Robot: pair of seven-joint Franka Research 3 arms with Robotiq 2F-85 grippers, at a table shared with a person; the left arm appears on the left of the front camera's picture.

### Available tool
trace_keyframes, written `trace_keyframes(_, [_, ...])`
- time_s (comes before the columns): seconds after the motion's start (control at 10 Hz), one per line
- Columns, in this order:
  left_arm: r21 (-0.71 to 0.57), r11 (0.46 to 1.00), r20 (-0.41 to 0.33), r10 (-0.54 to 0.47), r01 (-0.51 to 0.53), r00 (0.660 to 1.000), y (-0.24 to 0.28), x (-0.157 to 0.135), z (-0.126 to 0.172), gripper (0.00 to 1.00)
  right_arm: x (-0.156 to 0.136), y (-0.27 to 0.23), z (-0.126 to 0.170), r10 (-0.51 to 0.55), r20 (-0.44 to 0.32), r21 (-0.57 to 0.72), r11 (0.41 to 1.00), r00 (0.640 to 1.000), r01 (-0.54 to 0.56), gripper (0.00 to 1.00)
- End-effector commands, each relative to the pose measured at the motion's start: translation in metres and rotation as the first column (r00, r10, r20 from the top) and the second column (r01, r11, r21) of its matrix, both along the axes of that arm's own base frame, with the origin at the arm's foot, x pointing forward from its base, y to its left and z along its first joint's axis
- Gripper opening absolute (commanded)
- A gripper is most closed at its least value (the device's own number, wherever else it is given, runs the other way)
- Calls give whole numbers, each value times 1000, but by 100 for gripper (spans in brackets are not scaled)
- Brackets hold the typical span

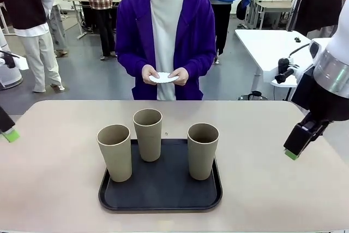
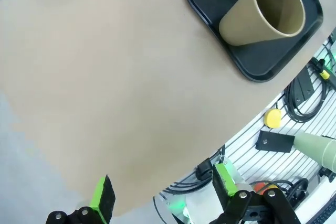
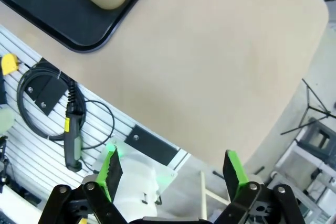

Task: Place coasters on the table and set cups on them.
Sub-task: Pick up one Reusable plastic cup and place it on a coaster set by the human.

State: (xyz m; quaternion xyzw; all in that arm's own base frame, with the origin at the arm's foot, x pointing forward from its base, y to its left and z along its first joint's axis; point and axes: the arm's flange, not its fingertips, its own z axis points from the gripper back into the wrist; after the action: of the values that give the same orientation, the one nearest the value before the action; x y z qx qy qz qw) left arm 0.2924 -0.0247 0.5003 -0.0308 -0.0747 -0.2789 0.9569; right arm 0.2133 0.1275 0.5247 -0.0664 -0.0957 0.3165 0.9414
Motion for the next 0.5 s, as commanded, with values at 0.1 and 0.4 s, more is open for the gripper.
trace_keyframes(0.1, [0, 1000, 0, 0, 0, 1000, 0, 0, 0, 100, 11, 0, -4, 3, 3, 2, 1000, 1000, -3, 100])
trace_keyframes(0.4, [-566, 824, -238, -135, -24, 962, 30, 22, 4, 100, 23, -49, -13, -96, -225, 484, 852, 970, 197, 100])
